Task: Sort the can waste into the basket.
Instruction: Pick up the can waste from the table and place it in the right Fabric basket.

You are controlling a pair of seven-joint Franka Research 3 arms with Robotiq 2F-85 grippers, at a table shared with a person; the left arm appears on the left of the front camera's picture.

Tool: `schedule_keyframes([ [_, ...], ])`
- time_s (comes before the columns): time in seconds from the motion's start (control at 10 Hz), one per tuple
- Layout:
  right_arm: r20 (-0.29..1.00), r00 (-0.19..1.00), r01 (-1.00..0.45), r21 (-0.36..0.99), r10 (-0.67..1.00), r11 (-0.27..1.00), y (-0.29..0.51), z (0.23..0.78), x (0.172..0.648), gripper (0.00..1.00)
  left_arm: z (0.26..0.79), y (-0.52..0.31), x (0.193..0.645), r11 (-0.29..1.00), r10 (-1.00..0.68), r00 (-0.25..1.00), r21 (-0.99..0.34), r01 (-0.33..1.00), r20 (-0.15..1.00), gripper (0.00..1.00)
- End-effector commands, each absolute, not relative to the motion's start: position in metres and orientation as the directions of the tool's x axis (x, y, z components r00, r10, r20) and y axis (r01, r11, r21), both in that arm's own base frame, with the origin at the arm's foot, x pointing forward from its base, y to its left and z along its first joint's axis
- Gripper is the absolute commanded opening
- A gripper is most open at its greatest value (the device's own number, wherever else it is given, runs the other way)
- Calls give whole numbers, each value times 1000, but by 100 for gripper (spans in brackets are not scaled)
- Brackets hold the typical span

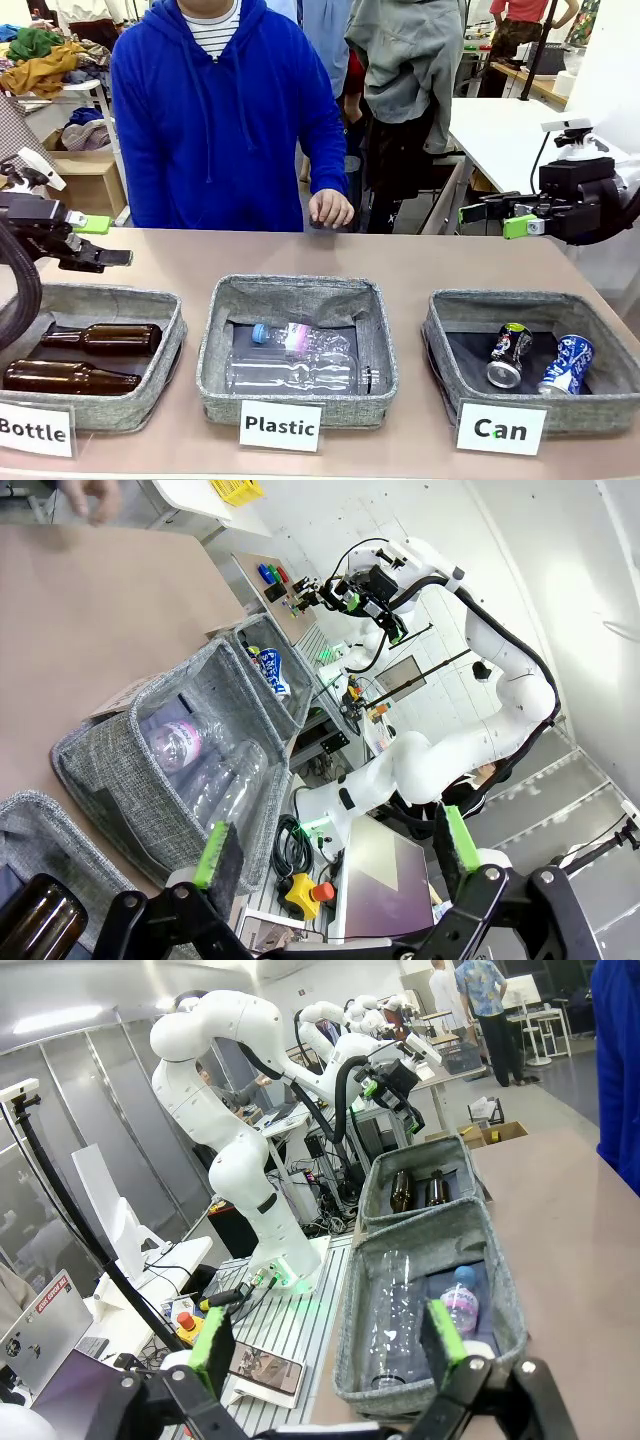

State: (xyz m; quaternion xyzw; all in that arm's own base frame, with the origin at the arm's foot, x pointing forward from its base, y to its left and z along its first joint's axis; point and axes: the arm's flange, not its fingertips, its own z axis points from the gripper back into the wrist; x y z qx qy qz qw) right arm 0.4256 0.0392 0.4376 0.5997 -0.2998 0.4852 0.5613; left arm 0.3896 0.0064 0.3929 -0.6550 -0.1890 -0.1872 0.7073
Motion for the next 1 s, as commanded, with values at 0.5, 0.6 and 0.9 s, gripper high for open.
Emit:
schedule_keyframes([
  [0.5, 921, 341, -909, 374, 189, -183, 39, 438, 426, 100, 395, 8, 388, 68, -25, 850, -847, 527, 526, 100],
  [0.6, 921, 341, -909, 374, 189, -183, 39, 438, 426, 100, 395, 8, 388, 68, -25, 850, -847, 527, 526, 100],
  [0.9, 921, 341, -909, 374, 189, -183, 39, 438, 426, 100, 395, 8, 388, 68, -25, 850, -847, 527, 526, 100],
])
